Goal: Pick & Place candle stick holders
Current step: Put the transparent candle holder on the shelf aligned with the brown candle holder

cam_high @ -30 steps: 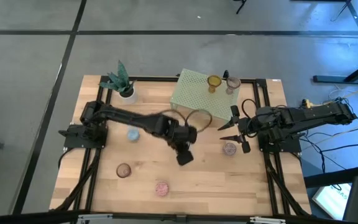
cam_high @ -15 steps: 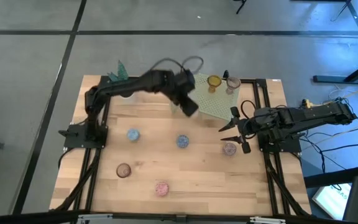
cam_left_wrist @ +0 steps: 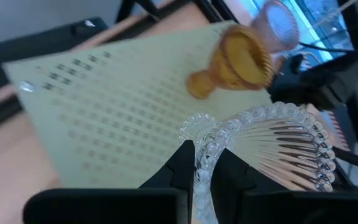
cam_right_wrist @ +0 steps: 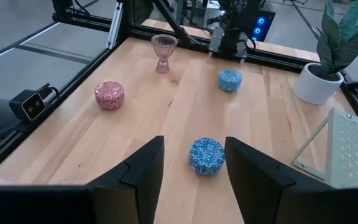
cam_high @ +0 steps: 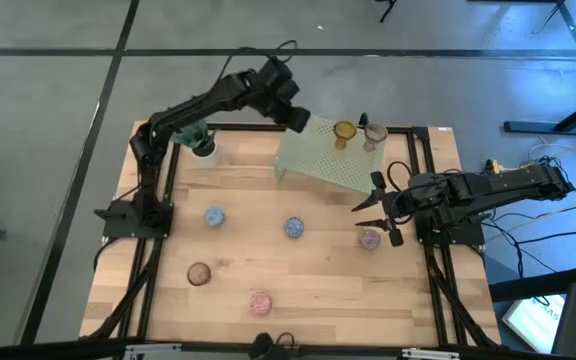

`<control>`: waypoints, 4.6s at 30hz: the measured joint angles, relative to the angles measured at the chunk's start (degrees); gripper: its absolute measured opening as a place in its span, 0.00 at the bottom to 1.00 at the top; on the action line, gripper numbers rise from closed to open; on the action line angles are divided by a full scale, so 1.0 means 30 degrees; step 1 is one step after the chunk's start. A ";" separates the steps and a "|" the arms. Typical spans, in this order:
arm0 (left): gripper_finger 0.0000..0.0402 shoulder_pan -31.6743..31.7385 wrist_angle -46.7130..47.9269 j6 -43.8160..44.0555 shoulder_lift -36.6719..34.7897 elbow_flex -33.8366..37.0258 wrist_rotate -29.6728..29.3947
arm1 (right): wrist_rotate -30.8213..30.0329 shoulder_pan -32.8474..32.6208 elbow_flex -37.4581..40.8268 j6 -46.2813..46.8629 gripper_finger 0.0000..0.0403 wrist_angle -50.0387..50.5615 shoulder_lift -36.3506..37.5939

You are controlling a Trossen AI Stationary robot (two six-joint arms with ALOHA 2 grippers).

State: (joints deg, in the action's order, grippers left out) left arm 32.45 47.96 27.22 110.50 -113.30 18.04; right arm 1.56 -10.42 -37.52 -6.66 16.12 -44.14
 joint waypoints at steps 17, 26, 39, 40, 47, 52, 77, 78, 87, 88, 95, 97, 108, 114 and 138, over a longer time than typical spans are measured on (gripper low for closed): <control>0.06 0.0254 0.3566 0.0179 0.0044 0.0155 -0.2737 | 0.0000 -0.0003 0.0000 0.0056 0.43 0.0000 0.0000; 0.06 0.0254 0.3358 0.0353 0.0119 0.0787 -0.3393 | 0.0007 0.0000 0.0007 0.0059 0.43 0.0000 0.0007; 0.13 0.0224 0.3228 0.0343 0.0189 0.0787 -0.3371 | 0.0007 -0.0003 0.0007 0.0059 0.43 0.0003 0.0007; 0.13 0.0224 0.3228 0.0349 0.0189 0.0787 -0.3371 | 0.0007 -0.0001 0.0007 0.0058 0.43 0.0006 0.0007; 0.13 0.0224 0.3228 0.0327 0.0189 0.0787 -0.3354 | 0.0007 -0.0006 0.0007 0.0059 0.43 0.0007 0.0007; 0.13 0.0217 0.3235 0.0314 0.0189 0.0787 -0.3306 | 0.0007 -0.0002 0.0007 0.0057 0.43 0.0007 0.0007; 0.24 0.0217 0.3031 -0.0994 0.1031 0.0794 -0.2602 | 0.0007 -0.0005 0.0007 0.0054 0.43 0.0004 0.0007; 0.24 0.0221 0.3024 -0.0993 0.1112 0.0794 -0.2523 | 0.0007 0.0000 0.0007 0.0052 0.43 0.0007 0.0007; 0.26 0.0217 0.3033 -0.1887 0.1202 0.0609 -0.2557 | 0.0011 -0.0003 0.0015 0.0052 0.43 0.0007 0.0007; 0.26 0.0207 0.3027 -0.1960 0.1205 0.0511 -0.2533 | 0.0013 0.0001 0.0015 0.0052 0.43 0.0009 0.0007; 0.27 0.0184 0.3006 -0.1968 0.1209 -0.0040 -0.2521 | 0.0012 0.0001 0.0015 0.0052 0.43 0.0012 0.0007; 0.27 0.0181 0.3012 -0.1955 0.1209 -0.0051 -0.2519 | 0.0007 0.0000 0.0015 0.0052 0.43 0.0007 0.0007; 0.27 0.0122 0.3017 -0.3168 0.0774 -0.0054 -0.2237 | 0.0011 -0.0006 0.0015 0.0052 0.43 0.0011 0.0007; 0.27 0.0057 0.2937 -0.3589 -0.0023 -0.0065 -0.3615 | 0.0015 -0.0006 0.0015 0.0054 0.43 0.0015 0.0007; 0.17 -0.7048 0.5374 -0.6959 -0.2834 0.0677 -1.6680 | 0.0011 -0.0002 0.0015 0.0212 0.43 0.0011 0.0007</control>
State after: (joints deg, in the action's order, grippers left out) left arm 11.31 64.09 6.34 102.00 -111.27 -32.00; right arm 1.60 -10.43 -37.47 -6.02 16.15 -44.12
